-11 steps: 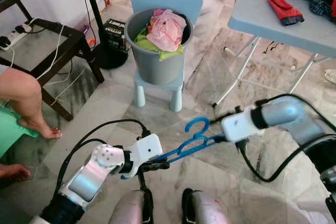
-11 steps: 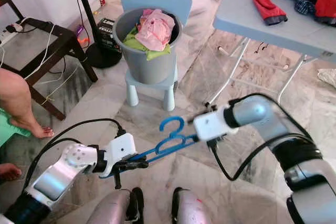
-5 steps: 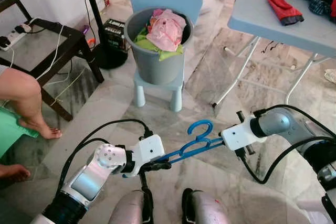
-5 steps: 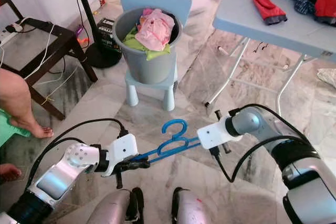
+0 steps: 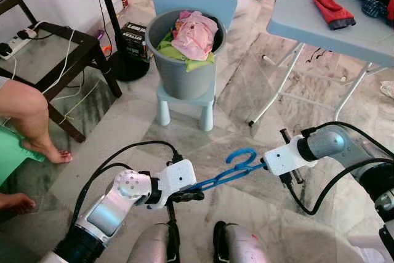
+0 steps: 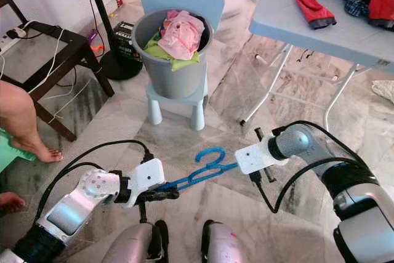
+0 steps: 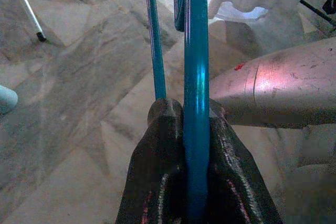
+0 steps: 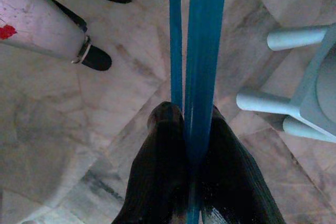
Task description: Hang hanger
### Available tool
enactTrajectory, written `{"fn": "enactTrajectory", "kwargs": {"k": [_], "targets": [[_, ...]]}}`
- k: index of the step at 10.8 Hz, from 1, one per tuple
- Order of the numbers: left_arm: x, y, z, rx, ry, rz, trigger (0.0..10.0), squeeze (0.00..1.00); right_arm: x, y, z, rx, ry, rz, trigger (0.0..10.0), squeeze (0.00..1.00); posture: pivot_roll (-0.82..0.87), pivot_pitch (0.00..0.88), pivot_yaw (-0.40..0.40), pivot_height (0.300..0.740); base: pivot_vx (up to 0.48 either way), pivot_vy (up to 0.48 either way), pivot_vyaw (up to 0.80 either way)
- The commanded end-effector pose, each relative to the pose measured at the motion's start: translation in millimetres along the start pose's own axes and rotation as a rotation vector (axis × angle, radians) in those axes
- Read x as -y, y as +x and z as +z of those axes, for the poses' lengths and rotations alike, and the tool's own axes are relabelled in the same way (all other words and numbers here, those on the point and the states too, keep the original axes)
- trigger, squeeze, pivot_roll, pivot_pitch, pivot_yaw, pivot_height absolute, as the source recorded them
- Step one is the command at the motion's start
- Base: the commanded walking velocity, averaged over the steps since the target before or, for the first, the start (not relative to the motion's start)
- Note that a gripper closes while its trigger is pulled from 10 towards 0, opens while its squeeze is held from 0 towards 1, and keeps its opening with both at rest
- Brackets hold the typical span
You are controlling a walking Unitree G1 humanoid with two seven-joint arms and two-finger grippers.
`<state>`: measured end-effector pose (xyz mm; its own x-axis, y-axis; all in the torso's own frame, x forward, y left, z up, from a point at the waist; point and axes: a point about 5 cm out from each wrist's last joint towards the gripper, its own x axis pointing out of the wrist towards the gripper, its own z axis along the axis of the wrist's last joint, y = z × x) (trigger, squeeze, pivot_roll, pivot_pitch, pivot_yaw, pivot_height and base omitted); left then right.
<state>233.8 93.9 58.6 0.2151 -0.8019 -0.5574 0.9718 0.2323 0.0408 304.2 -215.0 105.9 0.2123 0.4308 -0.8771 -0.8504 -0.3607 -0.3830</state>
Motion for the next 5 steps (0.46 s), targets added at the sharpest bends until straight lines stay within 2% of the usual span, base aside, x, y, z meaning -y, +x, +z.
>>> {"fn": "enactTrajectory", "kwargs": {"k": [1,3,5], "targets": [[-2.3,-2.0,-2,-0.008,0.0,0.021,10.0,1.0,-4.9,-5.6,-8,-0.03,0.014,0.02,0.0,0.0,0.01,0.18,-0.009,0.74,0.0,0.0,0.0],[-18.9,-3.2,11,0.059,0.03,0.172,10.0,1.0,-1.7,-3.9,-16,-0.086,0.013,-0.043,0.0,0.0,0.01,0.18,-0.014,0.74,0.0,0.0,0.0],[-20.1,-4.9,13,0.066,0.036,0.207,10.0,1.0,0.3,-1.3,-20,-0.104,0.047,-0.112,0.0,0.0,0.01,0.181,-0.016,0.74,0.0,0.0,0.0]]}}
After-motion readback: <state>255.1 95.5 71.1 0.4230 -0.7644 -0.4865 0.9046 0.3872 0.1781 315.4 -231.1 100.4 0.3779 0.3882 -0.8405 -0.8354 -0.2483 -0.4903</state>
